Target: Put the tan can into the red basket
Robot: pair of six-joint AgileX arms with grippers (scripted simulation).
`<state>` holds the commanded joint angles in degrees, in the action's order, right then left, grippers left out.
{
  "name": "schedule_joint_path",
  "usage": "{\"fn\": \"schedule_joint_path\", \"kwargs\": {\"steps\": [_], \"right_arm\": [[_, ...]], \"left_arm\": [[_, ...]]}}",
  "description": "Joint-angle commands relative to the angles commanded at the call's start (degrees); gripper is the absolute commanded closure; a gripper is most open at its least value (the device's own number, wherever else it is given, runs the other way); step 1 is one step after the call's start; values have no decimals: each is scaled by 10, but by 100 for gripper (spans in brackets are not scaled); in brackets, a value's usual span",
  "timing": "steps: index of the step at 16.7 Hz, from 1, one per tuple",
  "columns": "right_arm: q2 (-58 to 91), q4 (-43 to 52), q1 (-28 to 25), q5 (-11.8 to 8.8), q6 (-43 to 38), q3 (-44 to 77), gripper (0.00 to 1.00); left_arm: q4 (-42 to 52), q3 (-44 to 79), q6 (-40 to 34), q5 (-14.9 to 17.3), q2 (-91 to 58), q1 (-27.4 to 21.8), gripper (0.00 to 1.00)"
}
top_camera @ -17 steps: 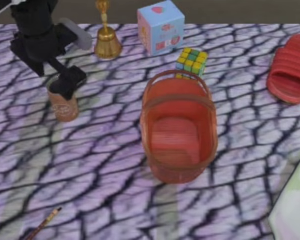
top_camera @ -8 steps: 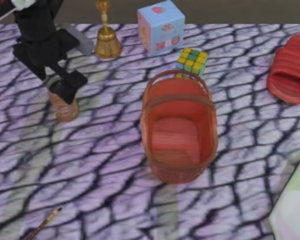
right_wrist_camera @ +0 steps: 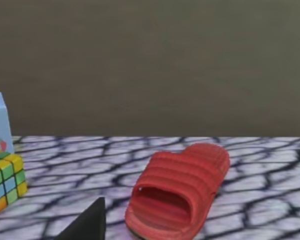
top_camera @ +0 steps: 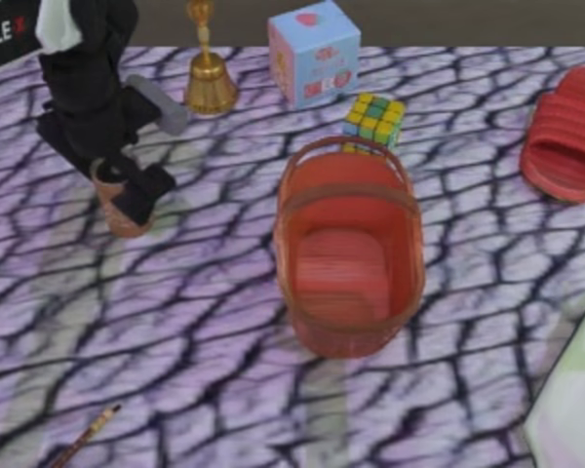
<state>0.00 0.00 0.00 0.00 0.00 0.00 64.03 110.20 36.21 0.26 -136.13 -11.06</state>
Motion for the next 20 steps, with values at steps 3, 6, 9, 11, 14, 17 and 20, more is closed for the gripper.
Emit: {"fn": "schedule_joint_path", "kwargs": {"steps": [3, 6, 9, 11, 14, 17, 20], "right_arm": [[0, 0, 0, 0, 0, 0, 0], [0, 0, 0, 0, 0, 0, 0], [0, 0, 0, 0, 0, 0, 0], [0, 0, 0, 0, 0, 0, 0], [0, 0, 0, 0, 0, 0, 0], [0, 0, 0, 0, 0, 0, 0], [0, 0, 0, 0, 0, 0, 0]], "left_arm": [[0, 0, 0, 0, 0, 0, 23], [0, 0, 0, 0, 0, 0, 45], [0, 0, 0, 0, 0, 0, 68], [0, 0, 0, 0, 0, 0, 83], [0, 0, 0, 0, 0, 0, 100], [0, 0, 0, 0, 0, 0, 100], [0, 0, 0, 0, 0, 0, 100]]}}
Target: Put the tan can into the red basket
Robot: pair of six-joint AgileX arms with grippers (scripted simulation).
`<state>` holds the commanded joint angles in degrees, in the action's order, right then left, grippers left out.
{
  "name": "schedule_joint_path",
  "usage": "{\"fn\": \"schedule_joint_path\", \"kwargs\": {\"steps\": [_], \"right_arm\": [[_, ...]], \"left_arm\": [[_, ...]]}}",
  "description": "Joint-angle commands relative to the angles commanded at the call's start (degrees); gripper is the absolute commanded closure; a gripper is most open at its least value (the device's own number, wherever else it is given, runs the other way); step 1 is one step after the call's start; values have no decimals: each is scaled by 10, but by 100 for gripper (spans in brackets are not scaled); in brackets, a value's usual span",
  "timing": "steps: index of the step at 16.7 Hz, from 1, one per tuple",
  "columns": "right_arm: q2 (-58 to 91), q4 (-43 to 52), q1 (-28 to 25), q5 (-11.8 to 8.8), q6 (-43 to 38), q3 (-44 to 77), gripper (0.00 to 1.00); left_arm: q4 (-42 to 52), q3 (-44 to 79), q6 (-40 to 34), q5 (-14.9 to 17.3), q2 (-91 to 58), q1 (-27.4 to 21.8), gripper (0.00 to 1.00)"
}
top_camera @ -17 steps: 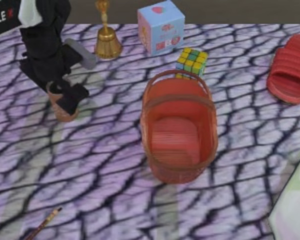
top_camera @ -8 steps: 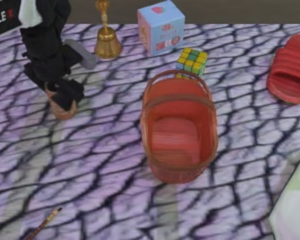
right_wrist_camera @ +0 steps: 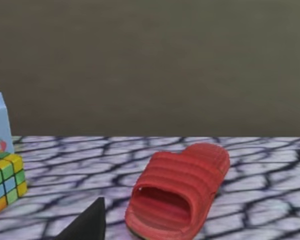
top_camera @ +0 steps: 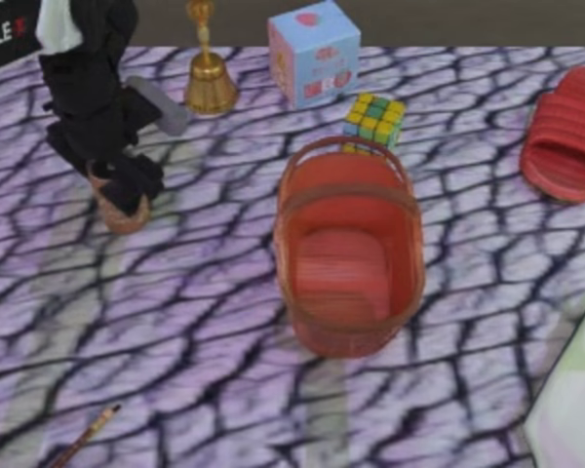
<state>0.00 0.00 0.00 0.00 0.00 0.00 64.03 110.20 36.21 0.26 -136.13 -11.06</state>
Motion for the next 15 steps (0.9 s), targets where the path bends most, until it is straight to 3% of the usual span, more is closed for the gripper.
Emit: {"fn": "schedule_joint_path", "kwargs": {"steps": [4, 7, 11, 15], "right_arm": [[0, 0, 0, 0, 0, 0, 0], [0, 0, 0, 0, 0, 0, 0], [0, 0, 0, 0, 0, 0, 0], [0, 0, 0, 0, 0, 0, 0]], "left_arm": [[-6, -1, -1, 5, 1, -1, 100], [-58, -15, -18, 46, 7, -6, 100], [-201, -57, -63, 150, 25, -18, 100], [-410, -122, -128, 290, 46, -33, 100]]}}
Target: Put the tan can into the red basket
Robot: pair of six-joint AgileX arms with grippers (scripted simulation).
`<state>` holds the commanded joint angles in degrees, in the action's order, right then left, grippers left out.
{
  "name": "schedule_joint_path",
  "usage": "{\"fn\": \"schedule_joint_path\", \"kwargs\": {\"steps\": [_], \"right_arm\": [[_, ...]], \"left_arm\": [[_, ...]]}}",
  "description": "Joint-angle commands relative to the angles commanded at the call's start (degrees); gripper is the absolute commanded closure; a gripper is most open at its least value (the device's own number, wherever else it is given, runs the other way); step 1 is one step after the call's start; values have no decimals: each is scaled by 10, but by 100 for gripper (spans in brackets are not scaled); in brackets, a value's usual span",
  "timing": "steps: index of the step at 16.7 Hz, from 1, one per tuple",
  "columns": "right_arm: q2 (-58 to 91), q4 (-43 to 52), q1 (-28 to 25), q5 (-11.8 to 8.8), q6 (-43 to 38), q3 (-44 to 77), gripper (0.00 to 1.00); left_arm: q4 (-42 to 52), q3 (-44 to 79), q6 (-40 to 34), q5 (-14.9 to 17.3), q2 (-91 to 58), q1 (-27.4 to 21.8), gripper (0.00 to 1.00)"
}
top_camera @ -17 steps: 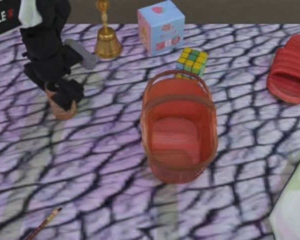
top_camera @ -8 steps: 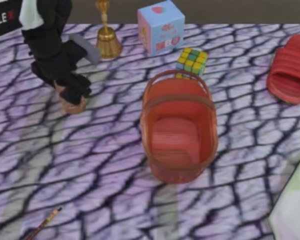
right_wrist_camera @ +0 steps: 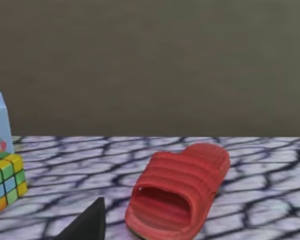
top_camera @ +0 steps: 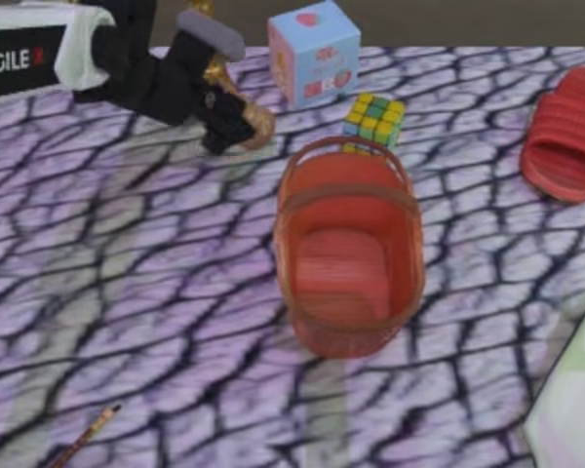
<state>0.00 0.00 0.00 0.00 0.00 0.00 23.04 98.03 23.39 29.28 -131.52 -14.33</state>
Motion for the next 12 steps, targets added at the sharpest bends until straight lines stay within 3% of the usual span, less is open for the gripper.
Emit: {"fn": "schedule_joint_path", "kwargs": {"steps": [7, 12], "right_arm": [[0, 0, 0, 0, 0, 0, 0], [0, 0, 0, 0, 0, 0, 0]], "left_arm": [[-407, -143, -130, 260, 60, -27, 100], [-599, -214, -193, 397, 110, -40, 100]]}}
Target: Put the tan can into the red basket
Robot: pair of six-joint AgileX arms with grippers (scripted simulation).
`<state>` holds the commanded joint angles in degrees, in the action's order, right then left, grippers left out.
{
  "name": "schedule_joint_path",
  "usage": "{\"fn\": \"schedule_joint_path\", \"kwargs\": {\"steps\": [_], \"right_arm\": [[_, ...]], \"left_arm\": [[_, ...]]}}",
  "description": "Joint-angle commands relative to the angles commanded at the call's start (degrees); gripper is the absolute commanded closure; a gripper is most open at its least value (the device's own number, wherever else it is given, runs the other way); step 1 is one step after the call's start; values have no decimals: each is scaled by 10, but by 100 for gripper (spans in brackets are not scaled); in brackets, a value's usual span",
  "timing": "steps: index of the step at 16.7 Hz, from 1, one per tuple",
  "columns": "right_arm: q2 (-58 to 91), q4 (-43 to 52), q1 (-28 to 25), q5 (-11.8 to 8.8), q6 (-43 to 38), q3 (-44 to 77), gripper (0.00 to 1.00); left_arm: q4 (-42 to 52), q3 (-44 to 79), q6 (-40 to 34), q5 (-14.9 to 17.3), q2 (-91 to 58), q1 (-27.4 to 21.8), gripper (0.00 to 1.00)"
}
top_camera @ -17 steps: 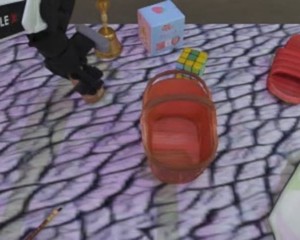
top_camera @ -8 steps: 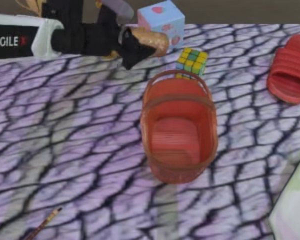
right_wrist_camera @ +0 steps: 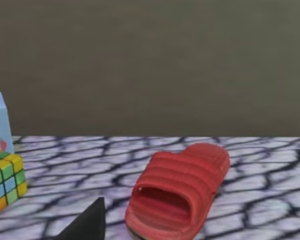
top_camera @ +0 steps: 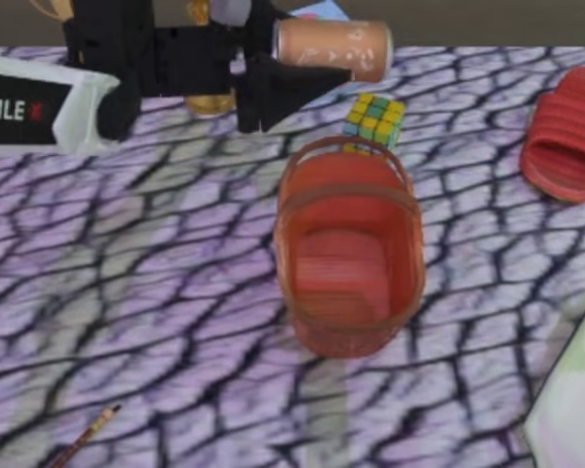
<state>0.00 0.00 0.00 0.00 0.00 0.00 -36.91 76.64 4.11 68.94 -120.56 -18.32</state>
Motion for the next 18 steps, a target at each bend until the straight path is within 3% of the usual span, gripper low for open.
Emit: {"fn": "schedule_joint_path", "kwargs": {"steps": [3, 10, 18], "right_arm": [[0, 0, 0, 0, 0, 0, 0], [0, 0, 0, 0, 0, 0, 0], [0, 0, 0, 0, 0, 0, 0]], "left_arm": [[-44, -18, -15, 36, 17, -3, 100], [-54, -19, -14, 37, 8, 1, 100], [-224, -59, -18, 39, -114, 11, 100]]}}
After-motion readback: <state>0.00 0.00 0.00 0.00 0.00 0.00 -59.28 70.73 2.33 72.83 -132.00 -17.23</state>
